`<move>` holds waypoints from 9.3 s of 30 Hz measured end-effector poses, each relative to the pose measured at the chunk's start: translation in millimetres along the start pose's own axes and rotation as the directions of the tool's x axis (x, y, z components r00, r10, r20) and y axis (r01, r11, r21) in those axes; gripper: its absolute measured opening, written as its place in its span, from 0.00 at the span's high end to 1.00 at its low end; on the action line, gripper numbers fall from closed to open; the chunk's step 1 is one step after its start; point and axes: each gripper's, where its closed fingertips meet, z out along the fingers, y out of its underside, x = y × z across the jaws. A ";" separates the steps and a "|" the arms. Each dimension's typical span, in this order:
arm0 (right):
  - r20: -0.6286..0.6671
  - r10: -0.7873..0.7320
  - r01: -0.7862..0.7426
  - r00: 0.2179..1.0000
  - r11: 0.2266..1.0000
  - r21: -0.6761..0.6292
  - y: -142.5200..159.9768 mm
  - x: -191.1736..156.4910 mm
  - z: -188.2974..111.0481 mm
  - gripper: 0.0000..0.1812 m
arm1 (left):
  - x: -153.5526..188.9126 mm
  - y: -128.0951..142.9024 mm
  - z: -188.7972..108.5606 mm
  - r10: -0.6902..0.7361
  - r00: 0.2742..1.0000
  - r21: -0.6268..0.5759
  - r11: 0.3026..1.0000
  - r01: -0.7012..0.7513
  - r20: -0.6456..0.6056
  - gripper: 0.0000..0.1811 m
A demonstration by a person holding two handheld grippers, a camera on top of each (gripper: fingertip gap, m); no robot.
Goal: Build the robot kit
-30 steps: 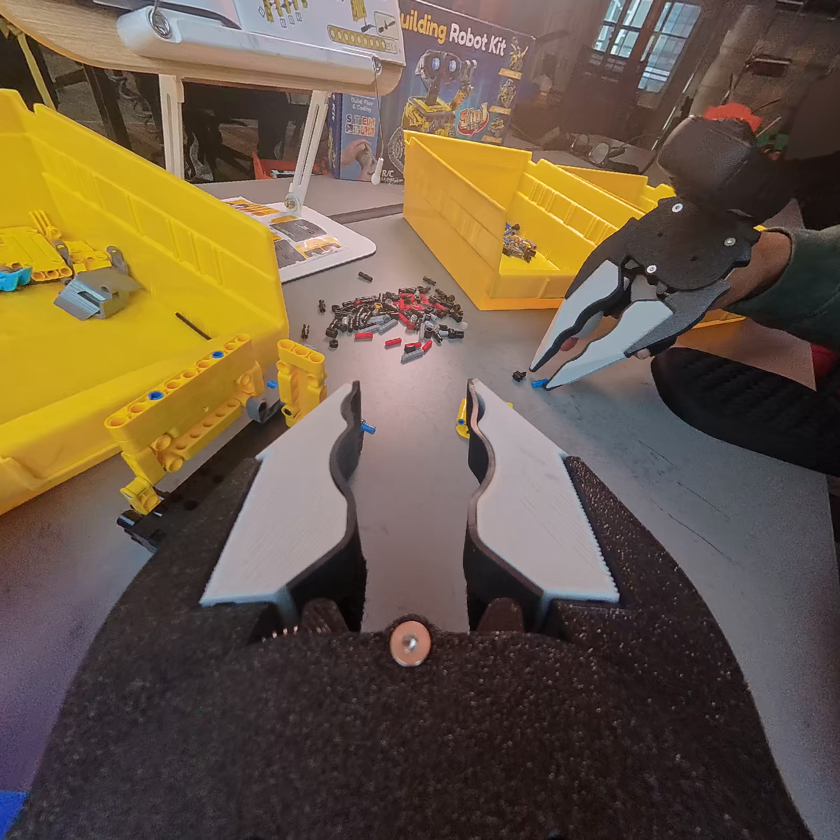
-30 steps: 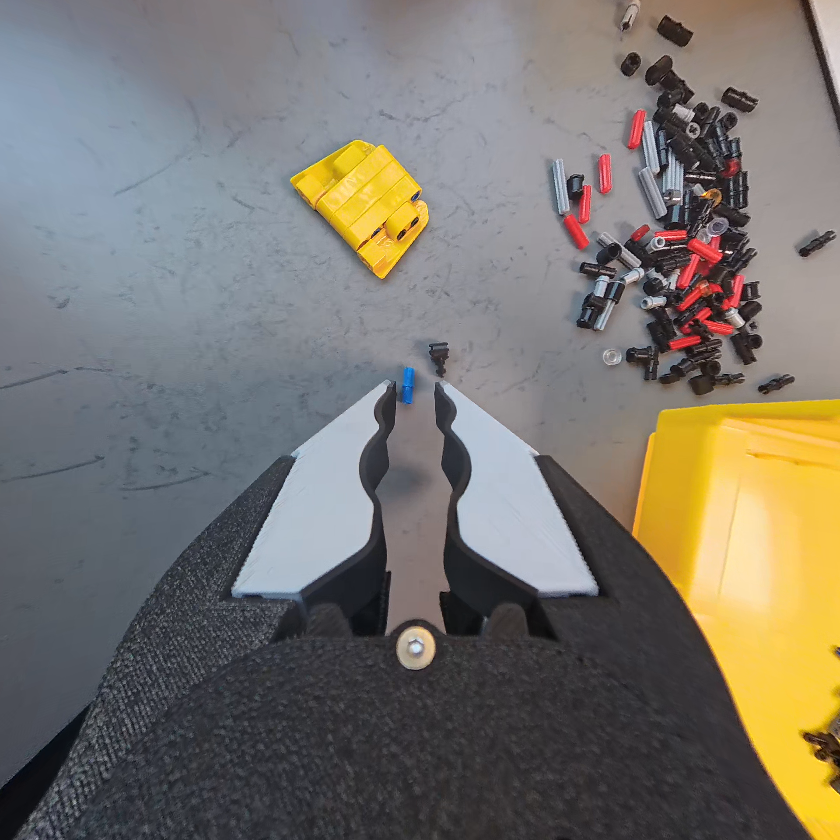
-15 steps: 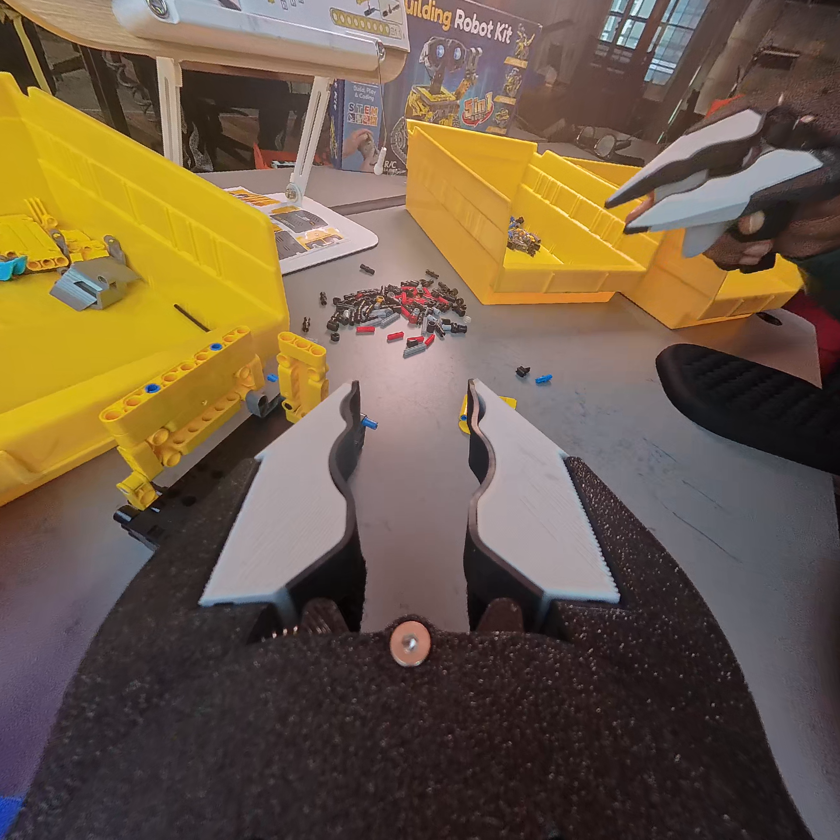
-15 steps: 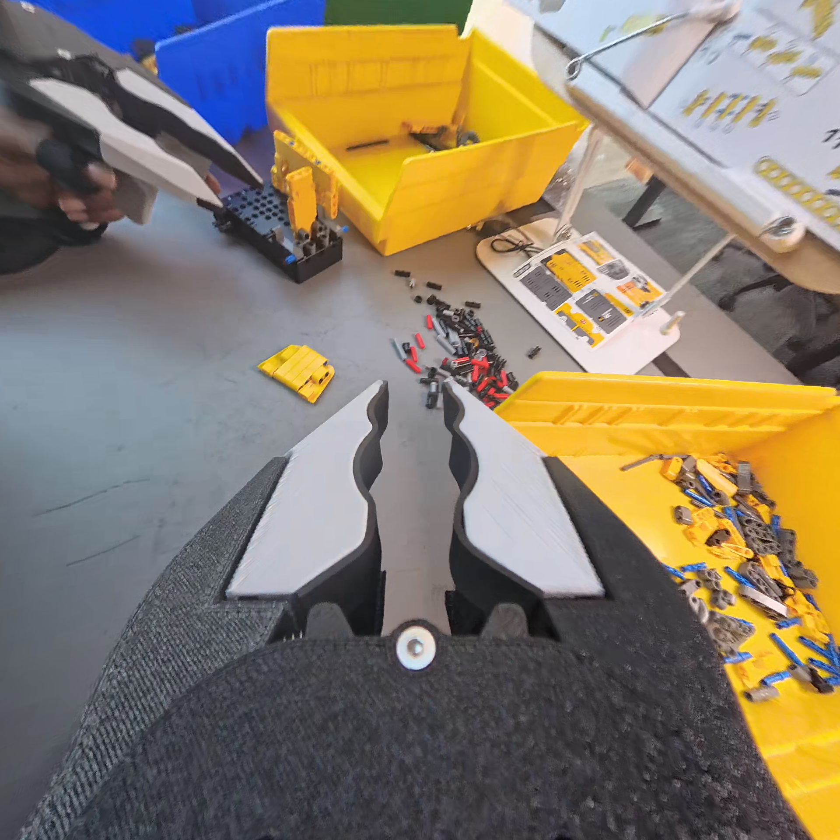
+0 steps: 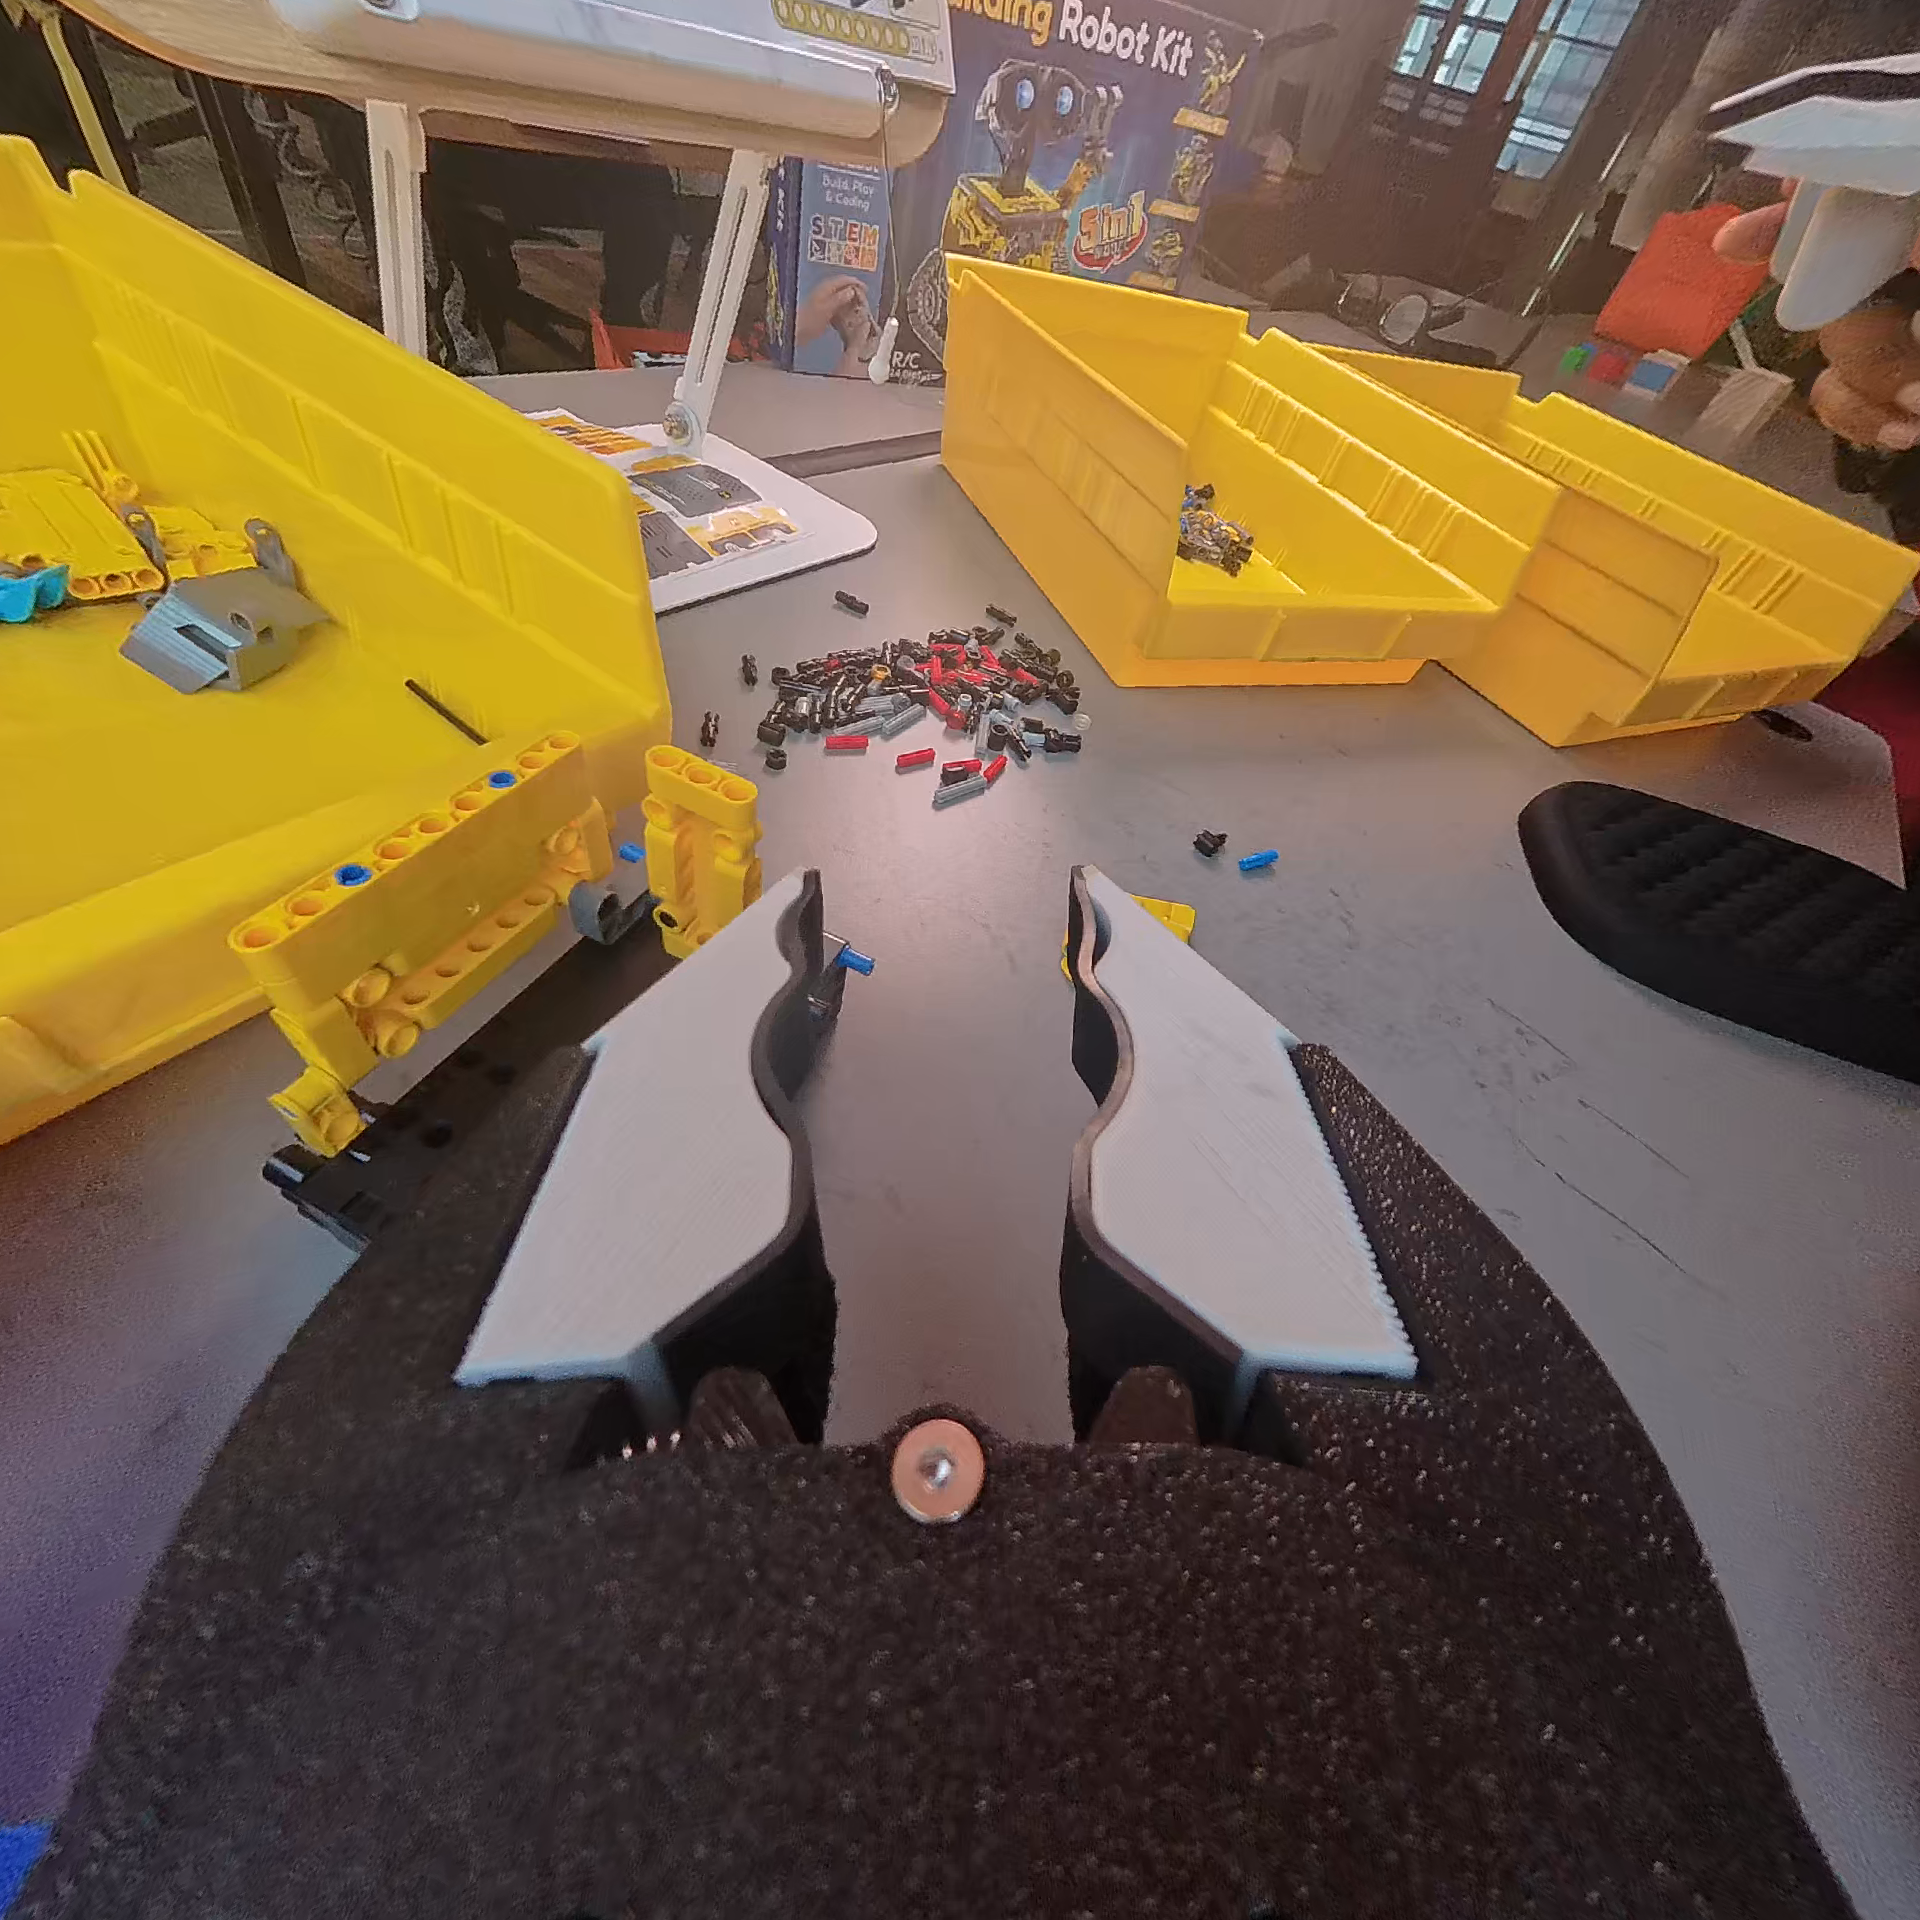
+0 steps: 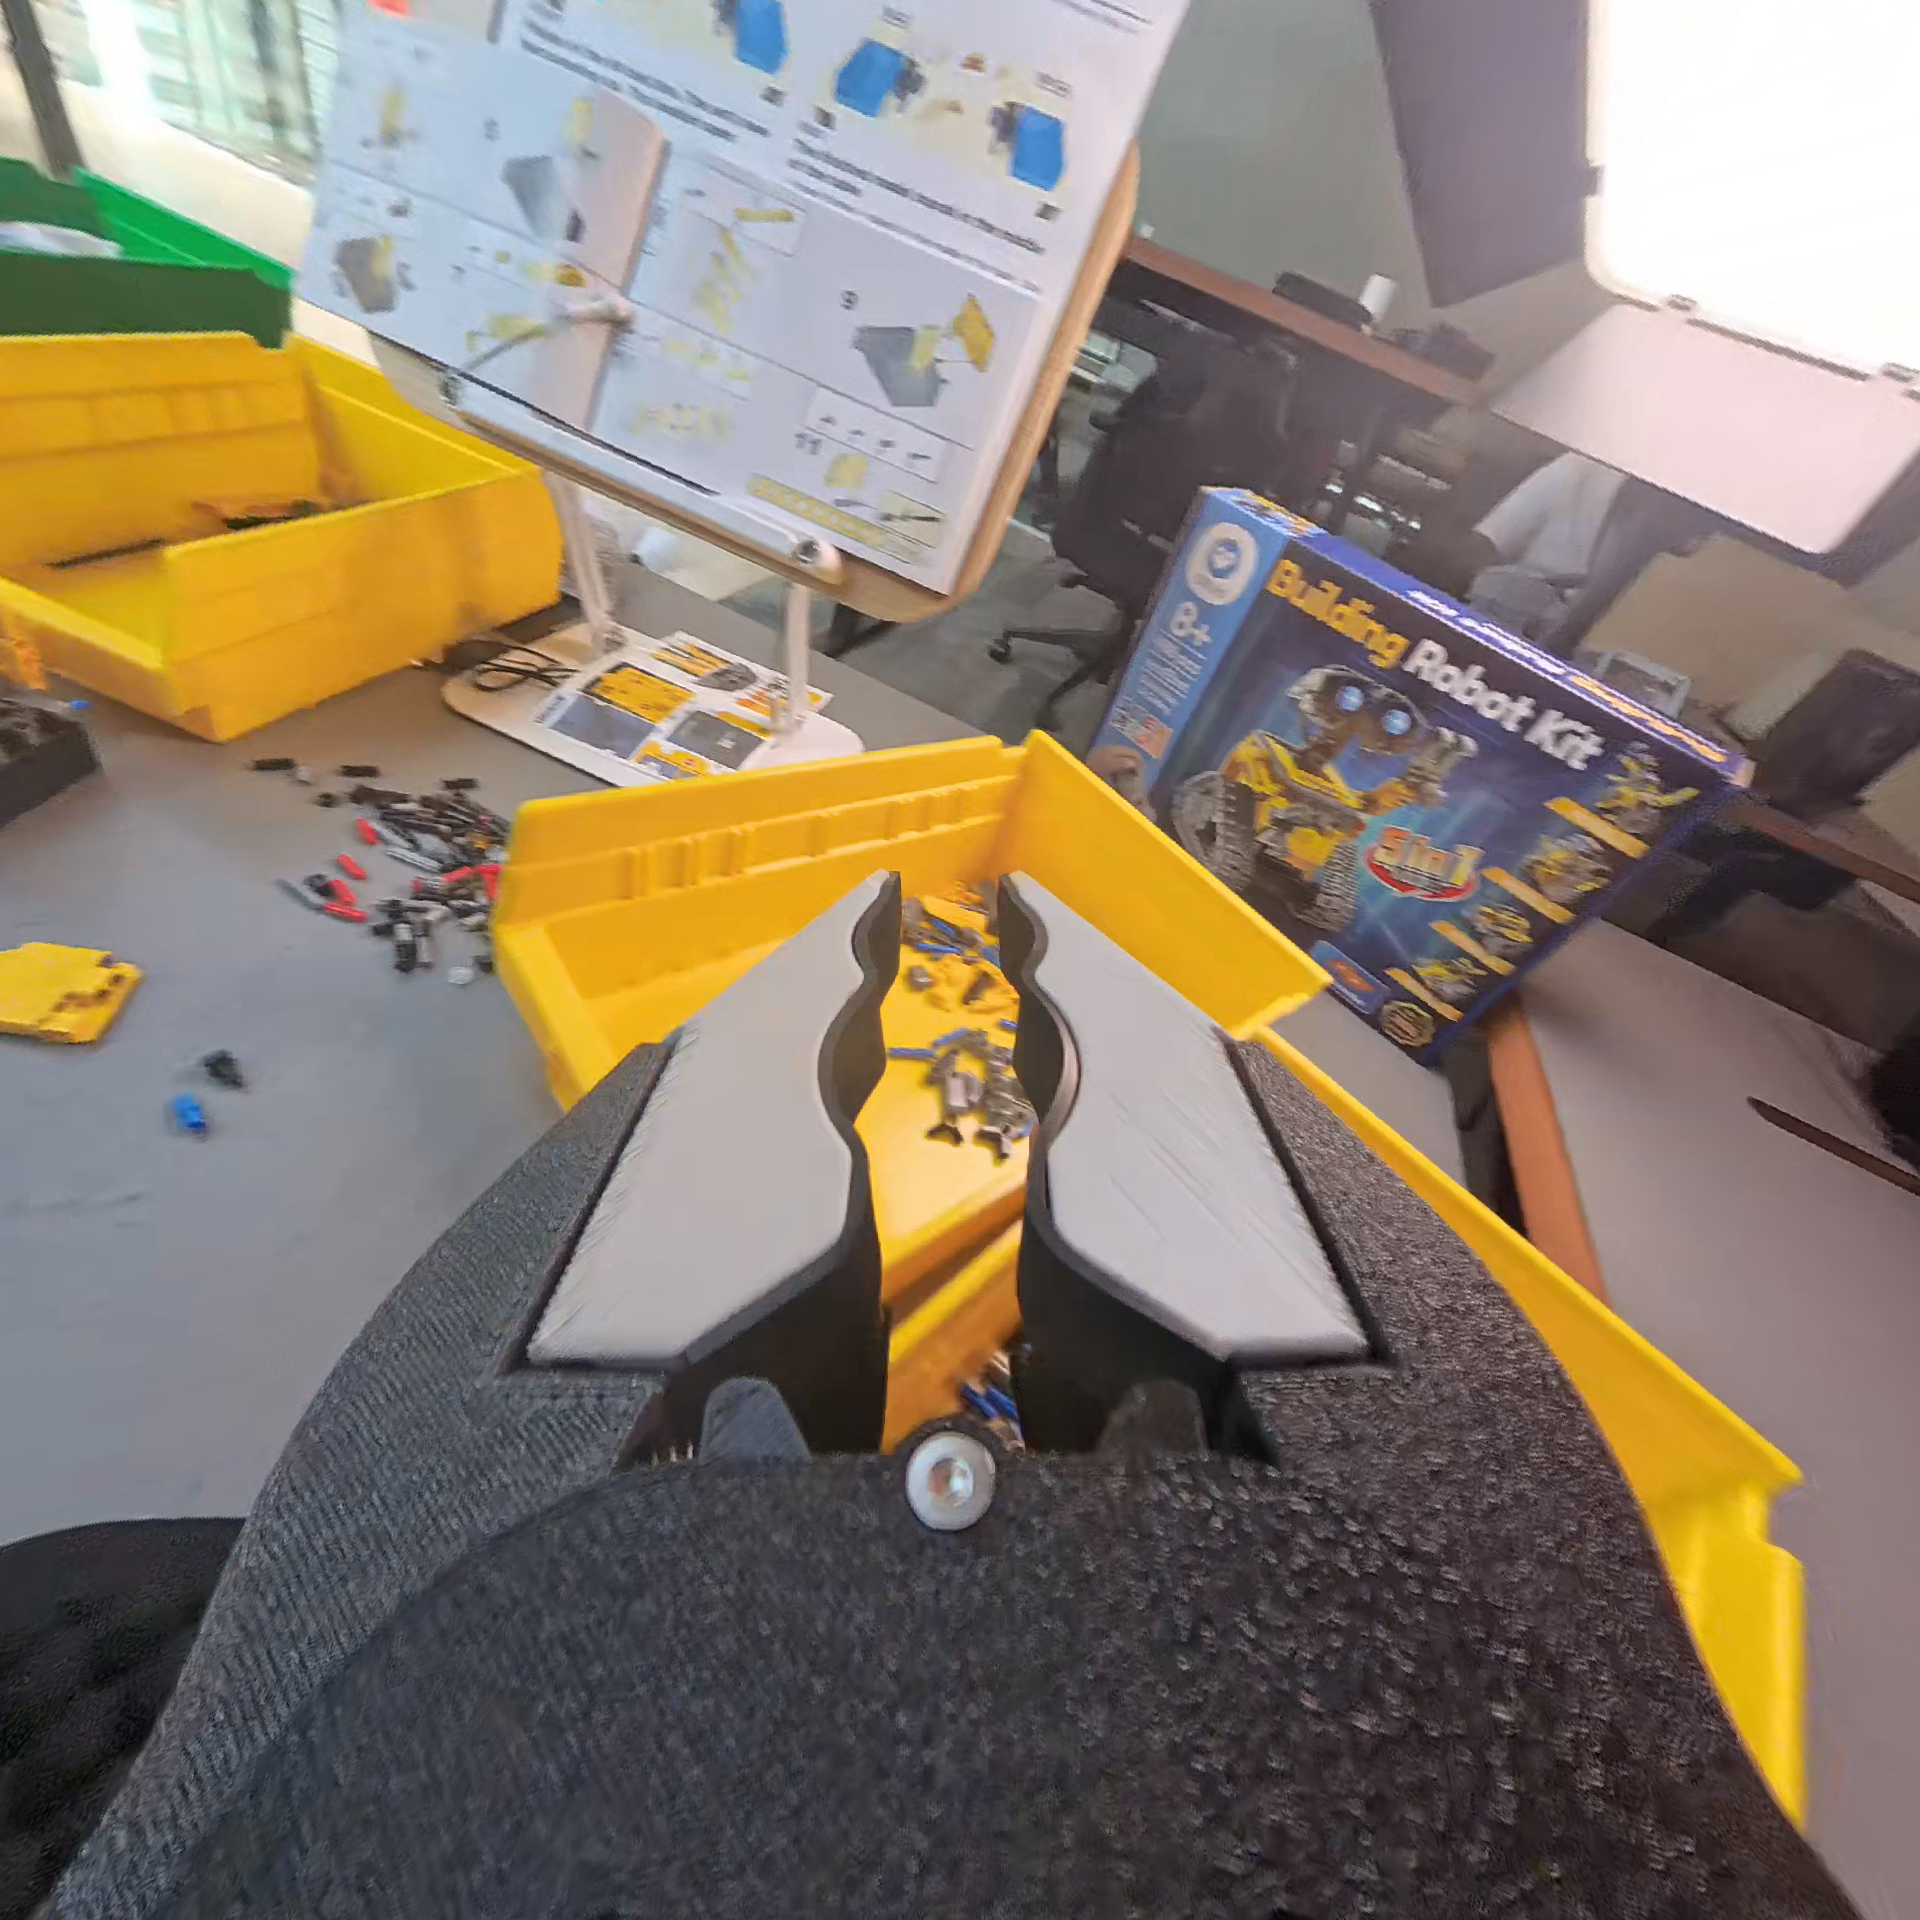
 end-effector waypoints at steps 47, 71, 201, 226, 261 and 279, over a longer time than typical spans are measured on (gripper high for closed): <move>0.634 -0.049 0.517 0.771 0.630 -0.580 218.8 53.4 19.8 0.90 | -15.5 -32.2 -31.5 0.206 0.911 0.108 0.960 -0.259 0.357 0.75; 0.687 -0.010 0.502 0.727 0.690 -0.522 229.5 48.8 57.8 0.95 | -29.5 -20.6 -27.1 0.240 0.884 0.024 0.962 -0.273 0.402 0.76; 0.769 -0.182 0.448 0.613 0.882 -0.148 77.1 -298.0 71.5 0.97 | 37.4 -27.1 15.7 0.258 0.962 0.049 0.966 -0.255 -0.085 0.74; 0.871 -0.158 0.484 0.465 0.869 -0.101 117.3 -302.2 49.8 0.91 | 65.6 48.9 73.8 0.278 0.895 -0.322 0.861 -0.393 -0.348 0.77; 0.703 -0.077 0.216 0.707 0.970 -0.111 84.3 -243.7 90.6 0.84 | 67.3 42.3 69.2 0.327 0.859 -0.254 0.859 -0.444 -0.395 0.76; 0.774 -0.119 0.413 0.622 0.889 -0.196 126.2 -242.6 71.6 0.90 | 102.2 69.1 71.3 0.360 0.813 -0.300 0.798 -0.522 -0.458 0.85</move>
